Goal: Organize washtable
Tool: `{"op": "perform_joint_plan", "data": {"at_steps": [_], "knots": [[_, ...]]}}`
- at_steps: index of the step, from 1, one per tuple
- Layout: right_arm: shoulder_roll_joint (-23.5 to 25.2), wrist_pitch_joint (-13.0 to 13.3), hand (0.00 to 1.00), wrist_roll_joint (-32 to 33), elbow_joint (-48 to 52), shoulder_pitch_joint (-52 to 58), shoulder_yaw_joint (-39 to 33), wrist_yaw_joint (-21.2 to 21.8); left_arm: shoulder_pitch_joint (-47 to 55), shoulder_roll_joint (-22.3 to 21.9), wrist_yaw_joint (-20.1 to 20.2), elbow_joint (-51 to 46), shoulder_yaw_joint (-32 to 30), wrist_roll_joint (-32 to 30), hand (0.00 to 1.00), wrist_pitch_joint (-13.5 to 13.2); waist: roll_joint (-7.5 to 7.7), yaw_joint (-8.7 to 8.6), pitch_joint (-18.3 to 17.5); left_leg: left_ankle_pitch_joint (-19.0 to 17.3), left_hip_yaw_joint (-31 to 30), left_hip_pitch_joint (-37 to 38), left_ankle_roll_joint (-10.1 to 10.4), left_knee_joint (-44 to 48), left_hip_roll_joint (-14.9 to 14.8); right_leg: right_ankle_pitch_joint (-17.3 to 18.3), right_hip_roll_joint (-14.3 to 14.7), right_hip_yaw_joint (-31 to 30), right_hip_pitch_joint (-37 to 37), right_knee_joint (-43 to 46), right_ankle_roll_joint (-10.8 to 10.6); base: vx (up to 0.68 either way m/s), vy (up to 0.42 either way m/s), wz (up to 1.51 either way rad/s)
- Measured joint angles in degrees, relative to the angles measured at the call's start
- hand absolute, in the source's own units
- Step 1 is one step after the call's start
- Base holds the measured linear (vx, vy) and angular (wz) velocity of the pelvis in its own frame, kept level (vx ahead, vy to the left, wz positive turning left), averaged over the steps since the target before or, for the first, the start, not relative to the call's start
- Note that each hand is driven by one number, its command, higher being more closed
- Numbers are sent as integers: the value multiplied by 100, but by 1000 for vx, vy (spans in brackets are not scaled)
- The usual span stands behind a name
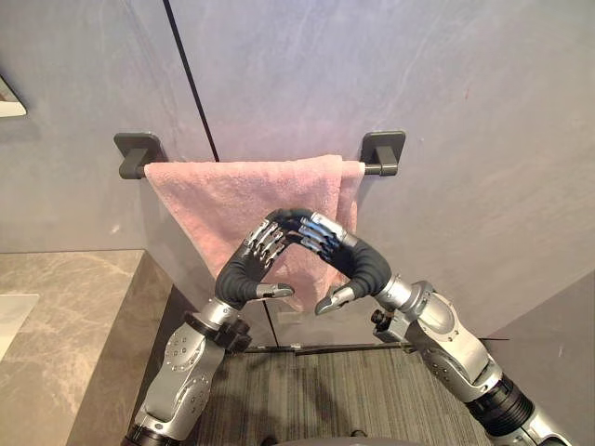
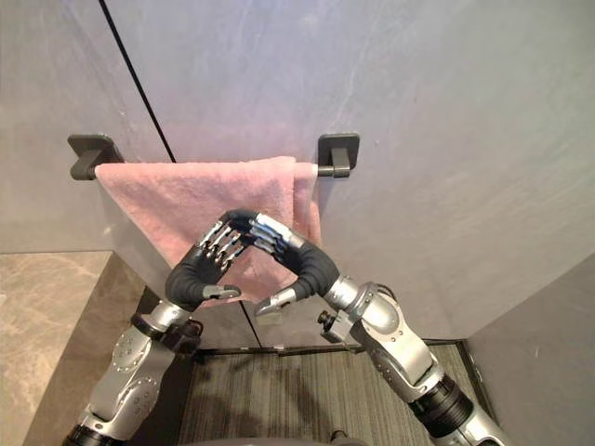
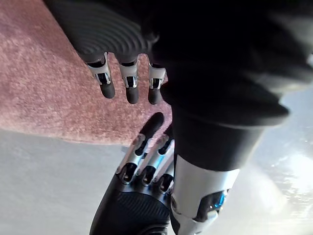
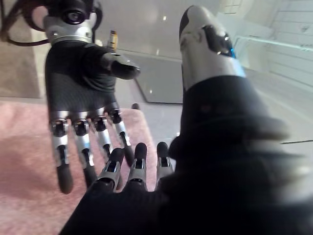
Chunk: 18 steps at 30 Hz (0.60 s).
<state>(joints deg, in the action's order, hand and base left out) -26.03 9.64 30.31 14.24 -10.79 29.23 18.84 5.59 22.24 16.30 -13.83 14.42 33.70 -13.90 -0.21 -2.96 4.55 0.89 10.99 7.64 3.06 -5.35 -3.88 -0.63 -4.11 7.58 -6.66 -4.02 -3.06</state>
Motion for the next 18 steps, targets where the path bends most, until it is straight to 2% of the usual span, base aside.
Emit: {"op": "perform_joint_plan", "data": {"at_steps": [3,10,18], "knots": [[113,-115,0,-288,-394,-3,108,-4,0,-178,-60,153,-98,-246,0,2,-14,68,10,2,-22,-103,0,0,0,0,1,15,90,-9,0,2,-6,4],[421,-196,0,-893,-967,-112,242,-124,-13,-410,-335,541,-317,-877,0,30,-8,77,15,4,-55,-215,0,0,9,1,-6,30,146,-15,-1,13,-8,2],[699,-239,0,-1309,-1480,-256,134,-391,-131,-735,-879,944,-684,-1444,0,31,-9,75,15,7,-95,-288,-1,-1,7,1,-4,59,206,-11,0,-27,-15,2]]}}
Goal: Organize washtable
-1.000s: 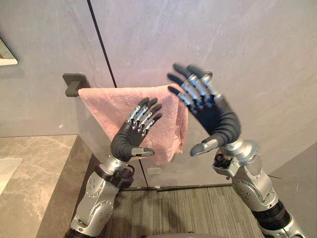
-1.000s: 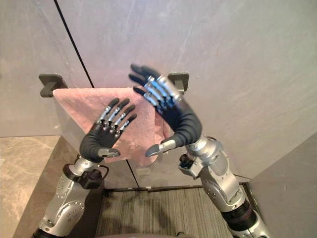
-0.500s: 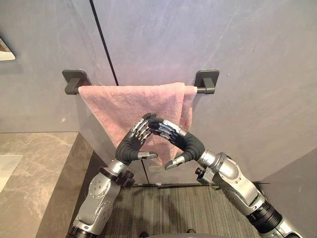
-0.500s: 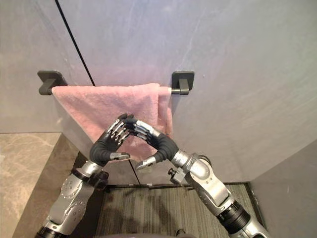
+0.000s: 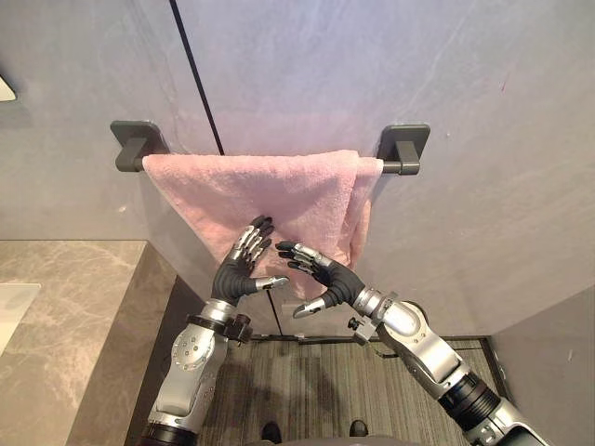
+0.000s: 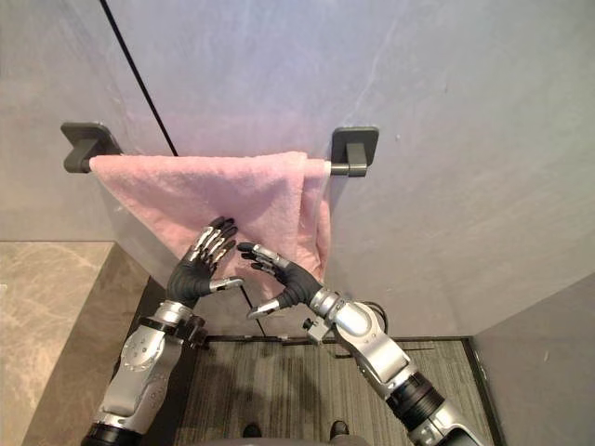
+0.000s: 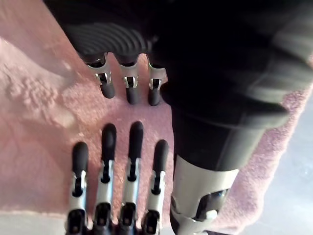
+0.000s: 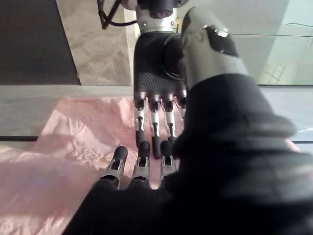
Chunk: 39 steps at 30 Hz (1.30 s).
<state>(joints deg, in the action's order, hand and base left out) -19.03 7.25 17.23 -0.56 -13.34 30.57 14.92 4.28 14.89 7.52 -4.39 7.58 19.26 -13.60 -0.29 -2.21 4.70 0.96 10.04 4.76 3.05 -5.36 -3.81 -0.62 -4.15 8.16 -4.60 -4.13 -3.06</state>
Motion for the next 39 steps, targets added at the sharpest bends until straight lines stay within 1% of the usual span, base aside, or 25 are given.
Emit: {"op": "perform_joint_plan", "data": {"at_steps": [2,3,7,12,19,21,24,30,33,39], "knots": [[79,0,0,-46,-79,-3,-222,-29,-105,-90,-66,51,-143,-101,0,0,2,15,1,1,-13,-19,0,0,1,0,-1,12,12,0,0,-25,-14,4],[113,1,0,-106,-79,-6,-370,-84,-149,-98,-167,51,-230,-199,0,-1,2,15,1,1,-21,-35,0,0,3,0,-3,26,26,0,0,0,0,0],[167,2,0,-147,-79,-13,-910,-242,-314,-127,-309,124,-568,-376,0,-2,3,2,0,6,-29,-91,1,0,2,0,-1,70,73,-2,0,0,0,0],[172,18,0,-102,-77,-10,-1431,-246,-369,-141,-521,219,-849,-411,0,-3,4,-18,1,6,-32,-90,2,0,0,-1,0,83,71,-3,1,0,0,0],[194,31,0,70,-14,137,-1994,-276,-368,-243,-561,333,-1269,-413,0,-3,16,-16,8,5,-33,-60,2,-1,1,-1,-1,80,60,-8,1,-43,-10,0],[246,46,0,134,-12,222,-2208,-359,-366,-289,-644,356,-1373,-417,0,-3,47,-15,28,5,-32,-51,3,-1,0,-2,0,80,60,-21,1,-17,-4,0],[379,92,0,249,-3,318,-2498,-385,-350,-297,-647,381,-1511,-432,0,-2,74,-22,43,3,-24,-51,4,0,2,-2,0,72,60,-35,1,0,0,0],[611,132,0,329,218,669,-2865,-419,-298,-457,-673,456,-1733,-645,0,0,74,-37,43,1,-23,-25,5,0,3,-23,3,78,-21,-116,-1,0,0,0],[678,132,0,369,241,805,-3092,-492,-279,-524,-756,500,-1772,-650,0,4,75,-34,43,-2,-23,-17,5,0,3,-23,4,77,-20,-118,-2,-26,-7,0],[831,140,0,364,599,1189,-3468,-500,-66,-577,-754,495,-1959,-641,0,4,75,-72,43,-4,-7,3,5,0,1,-25,4,56,-24,-118,-4,-24,-8,-1]]}}
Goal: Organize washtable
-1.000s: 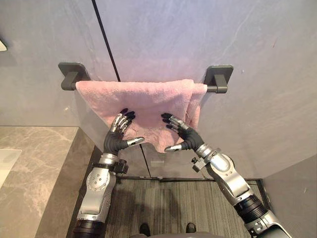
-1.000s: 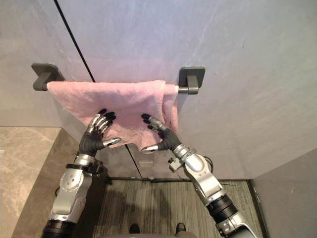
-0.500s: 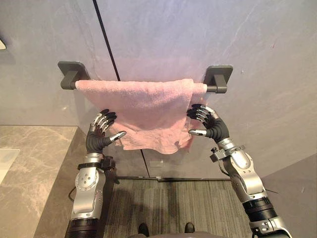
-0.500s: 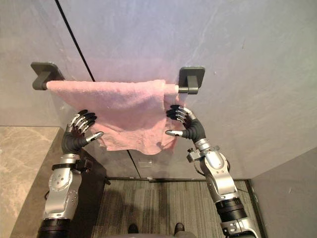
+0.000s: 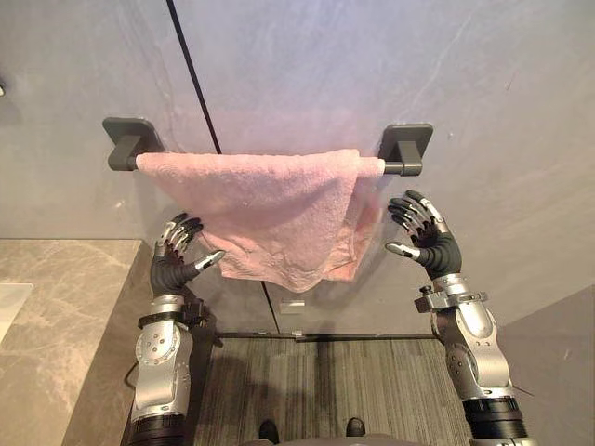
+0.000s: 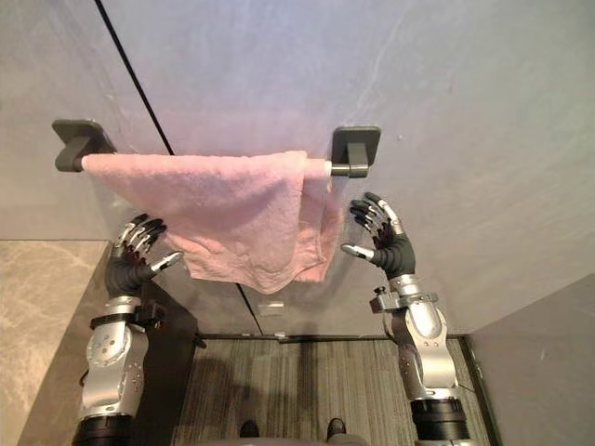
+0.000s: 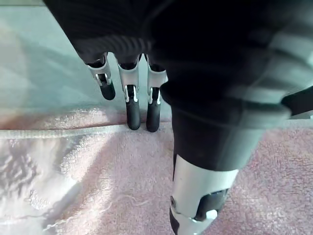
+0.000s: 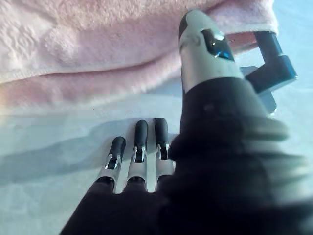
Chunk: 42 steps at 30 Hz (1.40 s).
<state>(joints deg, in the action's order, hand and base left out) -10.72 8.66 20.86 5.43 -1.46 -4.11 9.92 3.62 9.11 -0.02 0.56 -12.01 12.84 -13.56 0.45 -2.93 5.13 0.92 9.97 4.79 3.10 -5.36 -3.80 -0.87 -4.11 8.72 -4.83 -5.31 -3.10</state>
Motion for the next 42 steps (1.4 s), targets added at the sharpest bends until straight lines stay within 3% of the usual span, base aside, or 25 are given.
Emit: {"op": "perform_joint_plan", "data": {"at_steps": [14,20,27,42], "knots": [[25,-1,0,-584,-13,923,-1034,-53,971,-416,376,-562,-408,294,0,-37,1,7,-1,-3,-39,8,-1,0,0,0,-6,37,-23,9,-3,0,0,1],[18,-14,0,-1003,-670,1237,-1350,-127,1286,-445,528,-372,-474,436,0,-33,1,11,-1,-2,-79,10,-1,0,2,6,-9,75,-50,11,-7,0,0,2],[21,-38,0,-1418,-1733,1621,-1260,-120,1465,-426,625,872,-366,146,0,192,-5,24,-5,2,-90,67,-1,1,1,30,-20,85,-125,84,-19,-16,-4,1],[32,-211,0,-2300,-3297,2130,-750,-228,1664,-392,586,2790,-122,-904,0,348,-80,61,-149,1,37,211,4,0,-29,271,-94,61,5,554,-52,-34,-5,-1]]}}
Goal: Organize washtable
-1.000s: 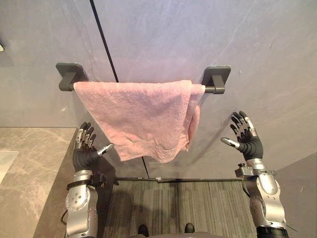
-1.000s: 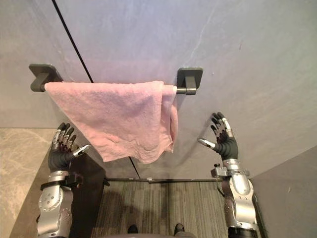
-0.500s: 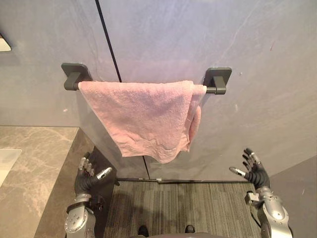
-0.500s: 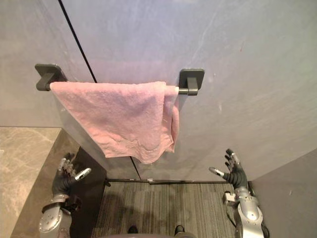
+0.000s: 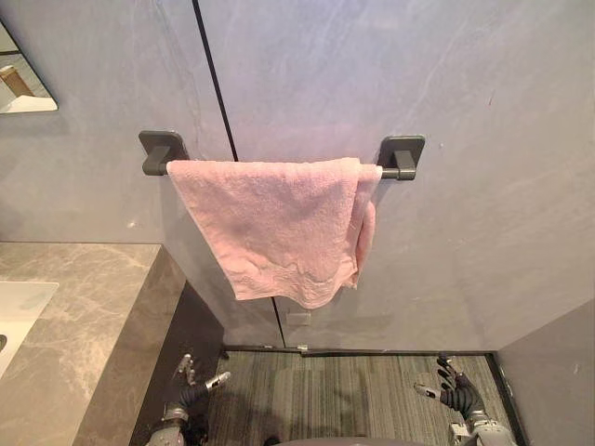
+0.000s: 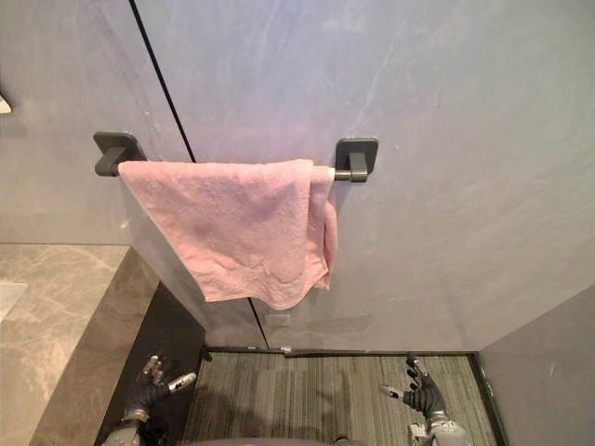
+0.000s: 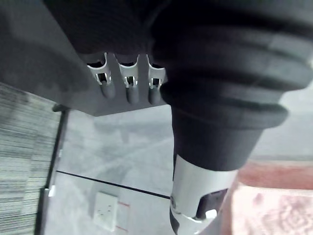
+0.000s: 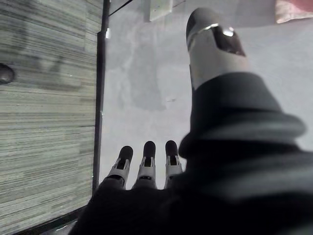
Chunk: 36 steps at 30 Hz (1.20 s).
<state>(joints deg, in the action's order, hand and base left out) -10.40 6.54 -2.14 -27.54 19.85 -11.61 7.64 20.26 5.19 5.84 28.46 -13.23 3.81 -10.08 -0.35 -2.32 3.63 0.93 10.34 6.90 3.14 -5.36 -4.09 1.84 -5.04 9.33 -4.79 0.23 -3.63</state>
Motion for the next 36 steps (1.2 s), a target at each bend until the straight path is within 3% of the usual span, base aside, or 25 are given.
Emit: {"op": "perform_joint_plan", "data": {"at_steps": [8,9,22,26,29,30,31,33,34,36], "knots": [[0,-36,0,-632,-616,-48,98,-64,-20,82,-23,879,93,-247,0,35,4,3,-3,-1,25,28,2,0,1,1,4,-33,-5,12,-1,-12,-2,-1],[-4,-45,0,-881,-1062,-95,98,-170,-50,184,-102,1404,247,-517,0,38,3,4,-2,-2,55,67,3,0,9,2,5,-76,-2,43,-2,-102,-20,-9],[-10,-79,0,-926,-1383,-258,172,-249,-38,181,-103,1536,427,-574,0,79,30,51,39,-94,256,81,69,5,-21,34,72,-350,177,154,21,-11,-3,-11],[22,-83,0,-950,-1370,-549,533,-261,-225,237,-120,1396,441,-563,0,87,178,94,160,-391,487,-496,70,754,-110,528,38,-757,1096,1399,27,-34,-49,-32],[20,-100,0,-947,-1369,-587,580,-258,-619,276,-117,1185,669,-551,0,92,138,55,255,-526,182,-1060,53,1238,-241,703,43,-948,1373,1864,-25,-53,-29,64],[67,-137,0,-944,-1359,-518,592,-242,-744,332,-120,1030,707,-546,0,76,125,-24,288,-501,-180,-1246,84,1380,-257,1129,62,-1250,1494,2814,1,22,-50,110],[79,-151,0,-941,-1358,-458,592,-235,-786,352,-125,1011,709,-540,0,72,138,-2,279,-497,-330,-1326,100,1455,-250,1261,53,-1382,1471,3143,-50,53,-180,137],[103,-159,0,-894,-1347,-420,593,-234,-783,426,-148,978,701,-417,0,80,278,11,199,-436,-683,-1588,206,1719,-234,1469,-13,-1800,1391,3640,-171,15,-296,95],[89,-168,0,-859,-1199,-508,588,-240,-799,503,-225,965,685,-366,0,85,418,11,184,-359,-861,-1882,320,1945,-254,1657,133,-2068,1411,3663,-249,-106,-370,68],[-34,-167,0,-847,-1085,-725,598,-259,-755,380,-272,962,699,-204,0,91,269,123,294,-227,-1010,-1963,454,1931,-449,1755,377,-2073,1388,3567,-137,-174,-345,35]]}}
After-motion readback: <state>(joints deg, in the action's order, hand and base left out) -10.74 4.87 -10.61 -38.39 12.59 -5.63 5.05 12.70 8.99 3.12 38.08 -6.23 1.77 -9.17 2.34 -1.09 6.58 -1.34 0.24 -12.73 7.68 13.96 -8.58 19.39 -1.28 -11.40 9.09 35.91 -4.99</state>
